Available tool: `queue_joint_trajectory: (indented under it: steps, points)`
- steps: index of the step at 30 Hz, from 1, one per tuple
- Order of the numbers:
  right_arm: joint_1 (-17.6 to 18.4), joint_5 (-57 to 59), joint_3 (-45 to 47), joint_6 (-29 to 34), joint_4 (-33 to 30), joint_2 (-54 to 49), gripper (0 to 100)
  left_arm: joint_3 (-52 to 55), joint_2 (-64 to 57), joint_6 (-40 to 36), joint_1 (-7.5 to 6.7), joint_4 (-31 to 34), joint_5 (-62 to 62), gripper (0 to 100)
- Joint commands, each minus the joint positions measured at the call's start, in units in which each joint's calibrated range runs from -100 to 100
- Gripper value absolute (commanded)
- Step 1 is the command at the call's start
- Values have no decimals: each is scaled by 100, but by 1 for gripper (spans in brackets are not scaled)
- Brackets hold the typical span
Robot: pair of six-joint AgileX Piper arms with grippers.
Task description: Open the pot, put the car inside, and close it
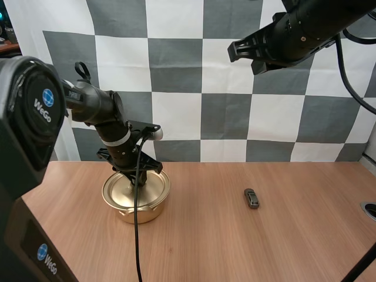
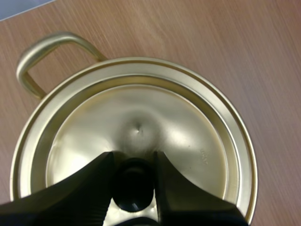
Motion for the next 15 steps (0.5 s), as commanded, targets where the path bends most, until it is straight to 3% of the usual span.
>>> queue_joint_trajectory:
  steps: [1, 7, 15]
  points:
    - [-3, 0, 0, 3, 17, -4, 0, 3, 6, -6, 2, -1, 27, 1]
    - [-3, 0, 0, 3, 17, -4, 0, -237, -251, -17, 2, -59, 306, 1]
    - [-3, 0, 0, 13, 7, -4, 0, -1378, -1070, -17, 2, -348, 1598, 1]
